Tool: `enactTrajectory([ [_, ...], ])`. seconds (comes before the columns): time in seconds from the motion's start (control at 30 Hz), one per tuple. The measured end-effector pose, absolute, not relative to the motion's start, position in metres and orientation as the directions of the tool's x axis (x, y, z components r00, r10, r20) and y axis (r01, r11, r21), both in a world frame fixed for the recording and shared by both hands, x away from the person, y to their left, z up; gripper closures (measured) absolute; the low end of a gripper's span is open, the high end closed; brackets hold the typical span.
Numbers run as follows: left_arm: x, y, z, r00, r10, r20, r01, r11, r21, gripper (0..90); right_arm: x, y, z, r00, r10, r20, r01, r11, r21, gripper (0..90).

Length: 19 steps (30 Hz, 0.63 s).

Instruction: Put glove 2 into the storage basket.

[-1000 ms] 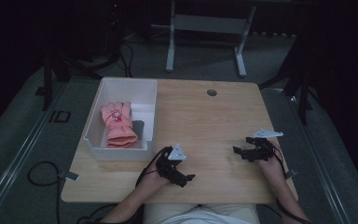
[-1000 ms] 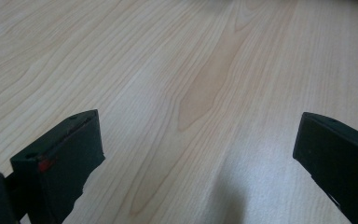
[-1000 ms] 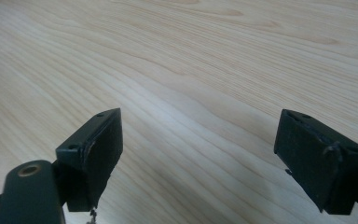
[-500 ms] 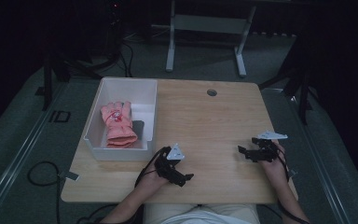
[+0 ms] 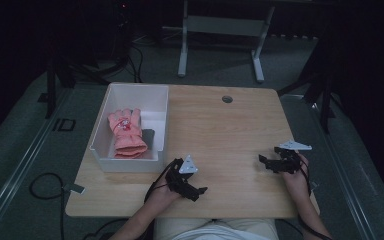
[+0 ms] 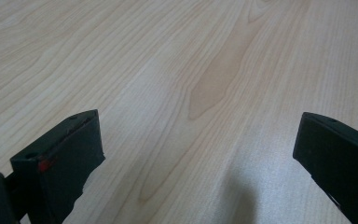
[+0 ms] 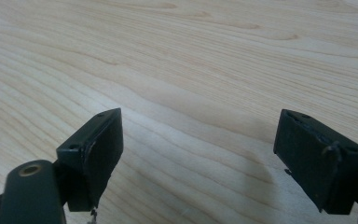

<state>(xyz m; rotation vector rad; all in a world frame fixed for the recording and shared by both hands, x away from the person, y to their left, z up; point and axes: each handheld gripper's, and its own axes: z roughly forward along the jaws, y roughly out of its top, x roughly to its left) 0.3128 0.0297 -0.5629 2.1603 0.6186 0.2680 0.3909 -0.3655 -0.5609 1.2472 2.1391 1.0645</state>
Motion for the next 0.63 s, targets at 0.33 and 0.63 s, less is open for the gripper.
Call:
enactTrajectory([
  [0.33,0.3136,0.0323,-0.5636,0.844,0.536,-0.013,0.331,-0.5,0.8,1.2,0.3923,-0.3731,-0.5603,-0.45,0.893,0.017,0.535,0.255,0.806,15.6],
  [0.63,0.314,0.0334,-0.5639,0.841,0.541,-0.017,0.332,-0.491,0.805,1.2,0.392,-0.3713,-0.5604,-0.464,0.886,0.013,0.529,0.266,0.806,15.6],
])
